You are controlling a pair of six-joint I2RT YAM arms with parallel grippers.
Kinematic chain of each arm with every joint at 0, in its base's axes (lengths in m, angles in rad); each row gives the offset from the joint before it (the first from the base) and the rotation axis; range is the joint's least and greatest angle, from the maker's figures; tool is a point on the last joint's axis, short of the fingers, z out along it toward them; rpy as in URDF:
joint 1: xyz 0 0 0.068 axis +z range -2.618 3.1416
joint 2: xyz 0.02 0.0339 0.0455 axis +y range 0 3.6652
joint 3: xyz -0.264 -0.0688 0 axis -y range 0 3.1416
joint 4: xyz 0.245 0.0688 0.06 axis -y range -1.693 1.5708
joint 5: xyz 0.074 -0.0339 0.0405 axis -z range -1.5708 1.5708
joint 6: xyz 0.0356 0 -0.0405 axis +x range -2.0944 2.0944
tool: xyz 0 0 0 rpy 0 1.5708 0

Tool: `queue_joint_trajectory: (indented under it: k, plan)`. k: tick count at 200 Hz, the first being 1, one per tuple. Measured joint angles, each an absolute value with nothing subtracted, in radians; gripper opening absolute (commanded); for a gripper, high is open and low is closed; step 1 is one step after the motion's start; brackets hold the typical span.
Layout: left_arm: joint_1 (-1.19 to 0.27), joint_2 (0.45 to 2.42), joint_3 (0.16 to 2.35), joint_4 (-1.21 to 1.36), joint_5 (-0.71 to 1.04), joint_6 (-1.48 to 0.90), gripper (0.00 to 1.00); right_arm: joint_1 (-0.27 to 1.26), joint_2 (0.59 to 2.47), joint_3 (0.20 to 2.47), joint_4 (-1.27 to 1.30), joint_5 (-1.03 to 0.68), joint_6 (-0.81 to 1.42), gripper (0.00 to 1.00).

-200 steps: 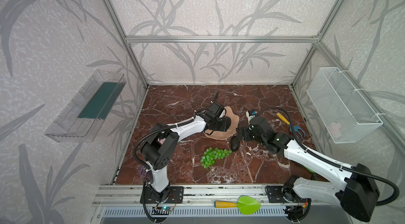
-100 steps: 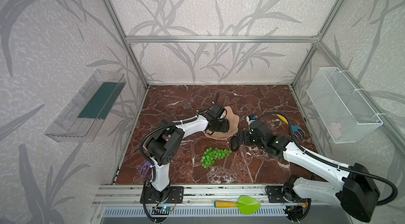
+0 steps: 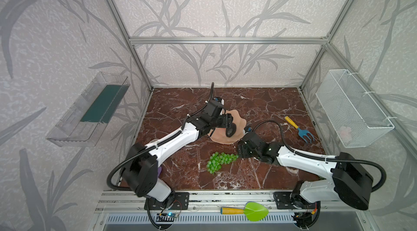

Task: Place and organize the fake fruits in the fruit bowl
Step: 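Place avocado in bowl with left gripper while right grasps the other avocado, then lower the second avocado into the bowl with the right gripper and release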

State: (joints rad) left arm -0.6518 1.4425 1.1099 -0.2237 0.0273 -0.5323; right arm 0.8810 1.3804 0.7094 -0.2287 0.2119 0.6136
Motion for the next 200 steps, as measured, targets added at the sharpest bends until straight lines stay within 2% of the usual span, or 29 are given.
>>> queue_joint_trajectory:
  k: [30, 52, 91, 119, 140, 200]
  plan:
    - [-0.631, 1.179, 0.933, -0.176, -0.144, -0.517, 0.87, 0.889, 1.434, 0.719, -0.219, 0.237, 0.644, 0.79]
    - [-0.611, 1.008, 0.797, -0.149, -0.251, -0.505, 0.89, 0.888, 1.454, 0.719, -0.204, 0.257, 0.658, 0.71]
    - [-0.572, 0.812, 0.639, -0.166, -0.368, -0.505, 0.91, 0.889, 1.493, 0.724, -0.18, 0.274, 0.662, 0.58]
    - [-0.532, 0.749, 0.586, -0.187, -0.402, -0.517, 0.91, 0.889, 1.494, 0.724, -0.18, 0.281, 0.664, 0.49]
    - [-0.5, 0.734, 0.562, -0.195, -0.403, -0.537, 0.91, 0.889, 1.459, 0.711, -0.194, 0.294, 0.665, 0.46]
    - [-0.462, 0.731, 0.532, -0.182, -0.4, -0.562, 0.91, 0.888, 1.154, 0.716, -0.321, 0.396, 0.57, 0.45]
